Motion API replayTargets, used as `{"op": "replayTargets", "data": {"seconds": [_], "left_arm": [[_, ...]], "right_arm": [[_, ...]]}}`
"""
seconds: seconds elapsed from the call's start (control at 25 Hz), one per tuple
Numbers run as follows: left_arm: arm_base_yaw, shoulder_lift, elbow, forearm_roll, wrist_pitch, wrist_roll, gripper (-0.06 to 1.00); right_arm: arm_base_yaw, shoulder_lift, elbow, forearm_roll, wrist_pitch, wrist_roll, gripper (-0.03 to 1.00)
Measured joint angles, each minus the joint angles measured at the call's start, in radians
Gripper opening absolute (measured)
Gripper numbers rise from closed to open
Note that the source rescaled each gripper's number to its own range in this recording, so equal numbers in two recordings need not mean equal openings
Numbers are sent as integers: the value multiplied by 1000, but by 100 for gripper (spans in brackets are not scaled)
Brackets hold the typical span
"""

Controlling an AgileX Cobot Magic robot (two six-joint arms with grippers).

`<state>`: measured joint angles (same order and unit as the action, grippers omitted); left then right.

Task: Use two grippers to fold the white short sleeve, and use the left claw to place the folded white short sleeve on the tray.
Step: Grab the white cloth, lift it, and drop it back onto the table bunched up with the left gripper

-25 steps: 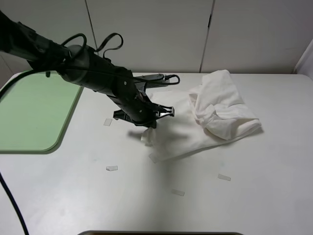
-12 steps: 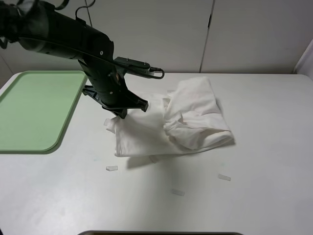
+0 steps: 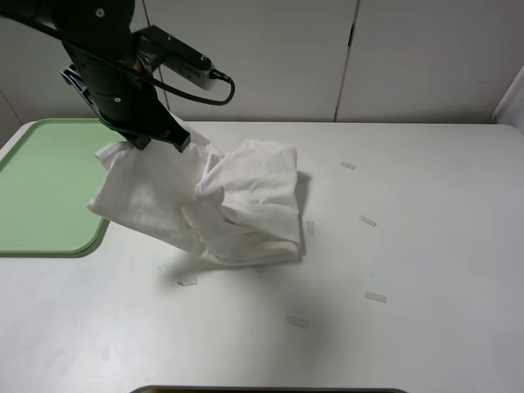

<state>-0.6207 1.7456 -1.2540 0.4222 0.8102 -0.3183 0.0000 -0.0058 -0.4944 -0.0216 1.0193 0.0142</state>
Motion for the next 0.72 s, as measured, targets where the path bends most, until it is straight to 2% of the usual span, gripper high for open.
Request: {"op": "replayTargets", "data": {"seconds": [0.16,0.32,0.4,0.56,0.6,0.72], "left_arm": [[1,-73,0,50,47,6,1],[1,-111,0,29,49,92,1],[1,-110,0,-23,48,153,1],[-5,-87,0,-192,21,286,1],[-5,-87,0,-192,21,286,1],[-52,-57,0,-267,-47,369,1]], "right_arm": [[0,0,0,0,0,0,100],[0,0,0,0,0,0,100],[0,0,0,0,0,0,100],[0,0,0,0,0,0,100],[0,0,0,0,0,0,100],[0,0,0,0,0,0,100]]}}
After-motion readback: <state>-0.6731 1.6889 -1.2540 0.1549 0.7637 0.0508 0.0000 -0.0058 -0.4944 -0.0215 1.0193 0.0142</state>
